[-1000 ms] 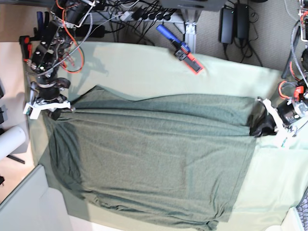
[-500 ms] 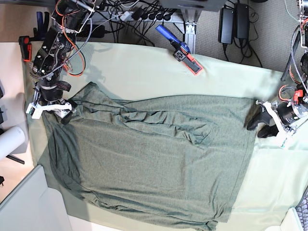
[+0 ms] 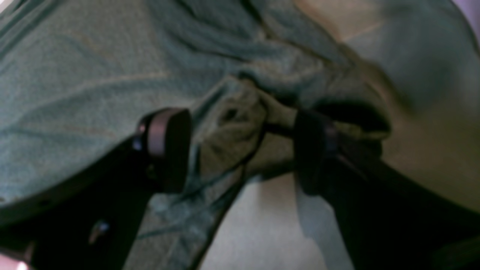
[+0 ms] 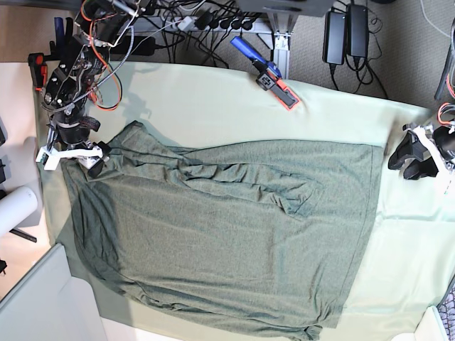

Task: Fold the T-shirt properly
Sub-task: 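Lift the shoulder corners and pull them apart to stretch the shirt, then hold the shirt corners taut with both grippers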

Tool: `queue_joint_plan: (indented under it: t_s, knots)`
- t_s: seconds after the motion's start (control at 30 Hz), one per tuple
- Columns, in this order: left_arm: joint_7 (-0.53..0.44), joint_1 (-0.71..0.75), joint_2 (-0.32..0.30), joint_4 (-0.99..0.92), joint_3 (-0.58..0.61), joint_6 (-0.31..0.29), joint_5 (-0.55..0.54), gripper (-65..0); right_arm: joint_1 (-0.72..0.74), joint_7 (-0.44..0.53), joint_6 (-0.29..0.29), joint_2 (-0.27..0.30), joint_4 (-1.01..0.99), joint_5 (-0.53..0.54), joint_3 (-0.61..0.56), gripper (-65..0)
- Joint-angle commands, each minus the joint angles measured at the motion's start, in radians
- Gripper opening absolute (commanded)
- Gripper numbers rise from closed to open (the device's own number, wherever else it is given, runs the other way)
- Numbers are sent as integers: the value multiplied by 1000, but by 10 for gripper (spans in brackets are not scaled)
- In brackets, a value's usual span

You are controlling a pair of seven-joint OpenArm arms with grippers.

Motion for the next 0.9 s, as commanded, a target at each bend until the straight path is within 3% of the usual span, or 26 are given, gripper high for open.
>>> queue_joint_plan:
  t_s: [0.0, 0.2, 0.47, 0.87]
  knots:
    - [-11, 7, -13, 14, -5, -9, -17, -287, 15, 15, 5, 16, 21, 9, 4, -226]
    - [-15, 19, 22, 14, -5, -9, -50, -287, -15, 7, 3, 17, 21, 10, 18, -226]
    - [-14, 19, 79, 14, -3, -9, -98, -287, -76, 7, 4, 17, 21, 100, 132, -226]
    - [-15, 10, 119, 9, -3, -9, -53, -287, -79, 6, 5, 16, 20, 140, 136, -226]
